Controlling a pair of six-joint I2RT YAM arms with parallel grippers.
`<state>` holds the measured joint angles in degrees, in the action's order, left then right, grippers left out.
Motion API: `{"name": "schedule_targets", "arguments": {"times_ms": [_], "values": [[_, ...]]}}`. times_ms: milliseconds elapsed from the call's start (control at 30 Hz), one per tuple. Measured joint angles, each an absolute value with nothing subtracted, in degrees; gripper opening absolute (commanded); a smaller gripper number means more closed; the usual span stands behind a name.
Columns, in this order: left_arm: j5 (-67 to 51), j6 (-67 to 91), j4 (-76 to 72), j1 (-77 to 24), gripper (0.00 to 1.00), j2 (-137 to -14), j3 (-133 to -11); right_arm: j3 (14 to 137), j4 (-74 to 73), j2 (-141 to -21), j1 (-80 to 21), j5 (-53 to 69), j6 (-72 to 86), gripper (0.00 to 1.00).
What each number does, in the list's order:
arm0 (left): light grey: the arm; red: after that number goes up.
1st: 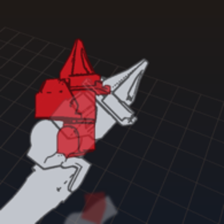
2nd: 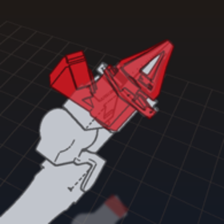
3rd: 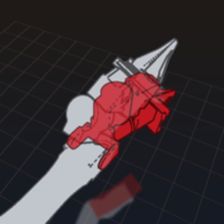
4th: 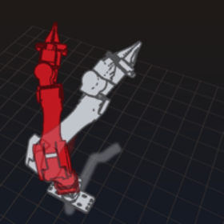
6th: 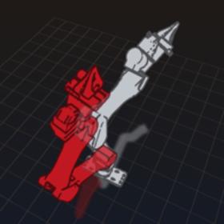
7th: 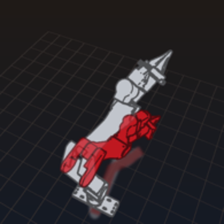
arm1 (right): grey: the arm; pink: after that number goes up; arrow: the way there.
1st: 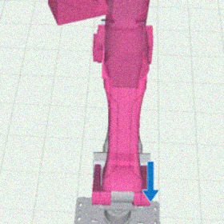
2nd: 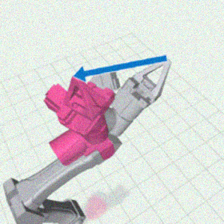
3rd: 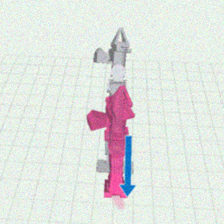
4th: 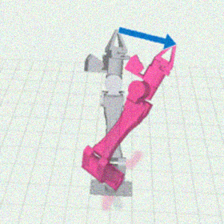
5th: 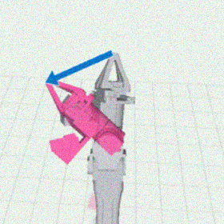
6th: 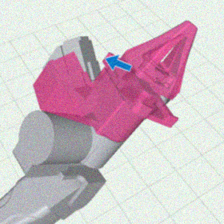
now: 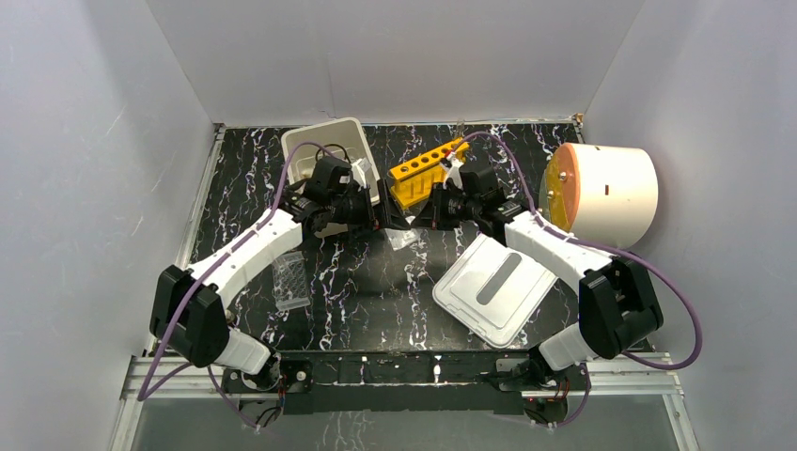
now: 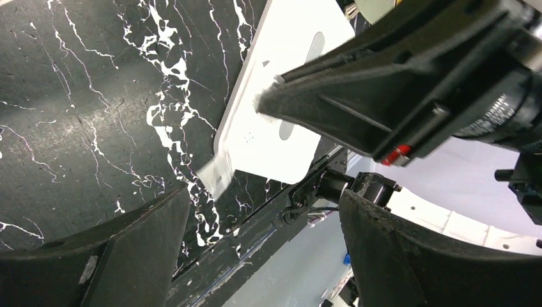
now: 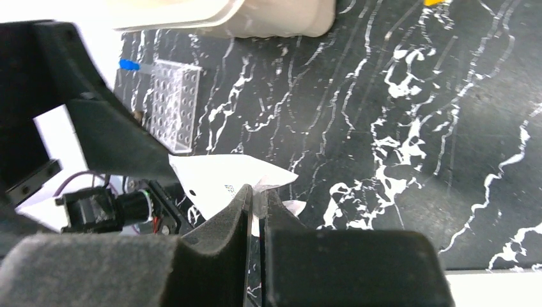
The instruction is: Organize the chemistry lab equipment
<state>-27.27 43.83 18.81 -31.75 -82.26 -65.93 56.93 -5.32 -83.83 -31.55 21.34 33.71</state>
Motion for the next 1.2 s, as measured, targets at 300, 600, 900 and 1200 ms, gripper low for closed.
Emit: {"name": "schedule_targets", "arguments": {"times_ms": [300, 600, 900, 1200], "values": [[-27.8, 46.1, 18.9, -31.7, 0.47, -83.2, -66.0, 58.9, -5.5, -82.9, -31.5, 29.4, 29.6, 0.13], [-31.9, 46.2, 18.8, -31.7, 0.0, -85.9, -66.6, 60.8, -5.9, -82.8, -31.5, 33.4, 26.7, 0.2], [-30.2, 43.8, 21.7, -31.7, 0.0, -86.1, -69.7, 61.1, -9.0, -80.3, -31.1, 28.3, 27.3, 0.66], [2.8, 36.1, 35.4, -27.2, 0.0, -81.3, -85.1, 62.3, -12.5, -73.0, -29.3, 14.0, 28.6, 0.72]]}}
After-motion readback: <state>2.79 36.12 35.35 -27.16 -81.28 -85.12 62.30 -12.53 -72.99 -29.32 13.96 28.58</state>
